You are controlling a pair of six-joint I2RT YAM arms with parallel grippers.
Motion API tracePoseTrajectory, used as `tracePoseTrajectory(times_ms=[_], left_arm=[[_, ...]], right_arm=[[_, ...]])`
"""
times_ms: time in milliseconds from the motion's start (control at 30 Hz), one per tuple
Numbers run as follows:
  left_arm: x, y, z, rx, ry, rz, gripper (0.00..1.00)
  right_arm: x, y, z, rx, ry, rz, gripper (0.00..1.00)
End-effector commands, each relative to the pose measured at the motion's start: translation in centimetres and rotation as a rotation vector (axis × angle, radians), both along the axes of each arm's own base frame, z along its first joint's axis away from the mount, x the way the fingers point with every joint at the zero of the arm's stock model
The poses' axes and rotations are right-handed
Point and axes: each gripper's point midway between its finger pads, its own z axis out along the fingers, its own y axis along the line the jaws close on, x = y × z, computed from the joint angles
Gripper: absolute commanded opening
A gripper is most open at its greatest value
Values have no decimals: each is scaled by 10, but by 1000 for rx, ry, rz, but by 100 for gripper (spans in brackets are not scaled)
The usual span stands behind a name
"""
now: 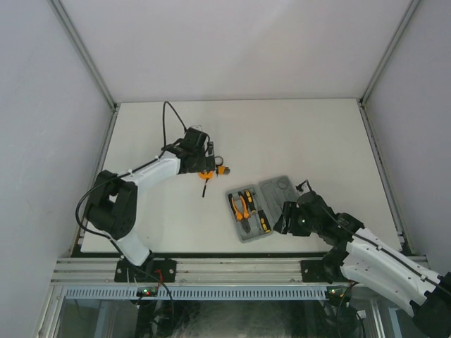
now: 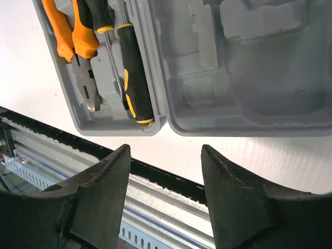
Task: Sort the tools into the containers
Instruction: Move the storage box to the center of the board, then move the engineering item at the center of the board.
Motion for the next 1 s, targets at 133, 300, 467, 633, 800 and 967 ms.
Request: tracePoseTrajectory(times_ms=[133,300,467,633,800,967], left_arm=[[26,-15,5,-2,-17,-52,85],[29,-16,-7,17,7,-50,80],[34,-17,-15,32,20,-55,74],[37,-14,-24,68,32,-58,64],[35,-7,-30,114,42,-73,53],[21,1,-36,133,63,-92,49]], right_arm=[[10,10,17,35,-49,14,57],[9,12,16,37,-35,22,56],[8,13,15,36,-31,29,56],[7,13,14,36,-28,31,56],[7,14,14,35,-26,35,55],[6,15,14,36,-25,43,56]])
